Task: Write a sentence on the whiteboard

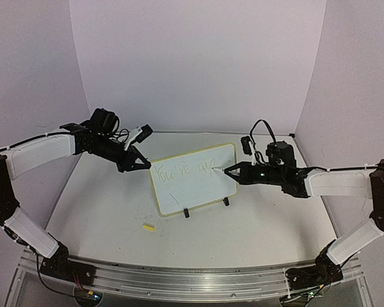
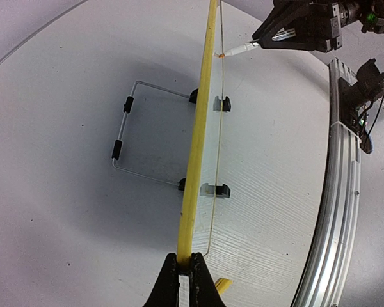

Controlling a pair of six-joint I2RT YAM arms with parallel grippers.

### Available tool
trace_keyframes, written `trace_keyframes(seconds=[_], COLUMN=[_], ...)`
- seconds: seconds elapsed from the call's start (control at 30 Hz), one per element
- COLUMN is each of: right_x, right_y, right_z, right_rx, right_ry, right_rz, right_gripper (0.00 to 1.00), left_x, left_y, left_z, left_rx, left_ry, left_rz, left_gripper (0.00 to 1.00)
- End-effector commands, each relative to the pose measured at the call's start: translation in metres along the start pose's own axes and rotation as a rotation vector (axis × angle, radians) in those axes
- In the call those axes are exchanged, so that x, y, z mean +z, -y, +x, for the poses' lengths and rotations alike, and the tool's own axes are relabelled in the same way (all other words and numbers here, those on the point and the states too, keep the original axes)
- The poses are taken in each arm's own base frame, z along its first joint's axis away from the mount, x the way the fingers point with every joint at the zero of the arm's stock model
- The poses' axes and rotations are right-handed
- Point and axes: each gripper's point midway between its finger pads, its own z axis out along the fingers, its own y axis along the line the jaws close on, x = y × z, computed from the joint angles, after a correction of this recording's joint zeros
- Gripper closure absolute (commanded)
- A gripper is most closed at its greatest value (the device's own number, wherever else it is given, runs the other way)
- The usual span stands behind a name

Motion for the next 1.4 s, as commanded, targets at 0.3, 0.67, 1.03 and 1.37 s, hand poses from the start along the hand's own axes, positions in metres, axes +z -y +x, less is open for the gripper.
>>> trace_keyframes(seconds=[0.3,0.67,1.03,1.37], right_x=[-0.031,-0.028,-0.021,-0.016], right_y=[-0.035,-0.011,0.002,-0.001], right_z=[-0.045,-0.025,-0.027,-0.037], right_rx=[-0.023,-0.01,-0.007,-0.025], right_ry=[0.172,0.135,0.132,0.14], right_rz=[-0.095,0.005,0.053,0.045], right_gripper=[1.0,1.0,1.0,1.0], left_x=[0.001,0.001,0.002,0.001], left_y=[-0.004,-0.004,-0.004,-0.004], left_z=[0.003,0.003,0.003,0.003], left_rx=[0.044,0.044,0.043,0.046], left_ry=[-0.019,-0.019,-0.022,-0.019], left_rz=[-0.025,-0.024,-0.024,-0.025], left_gripper=[1.0,1.0,1.0,1.0])
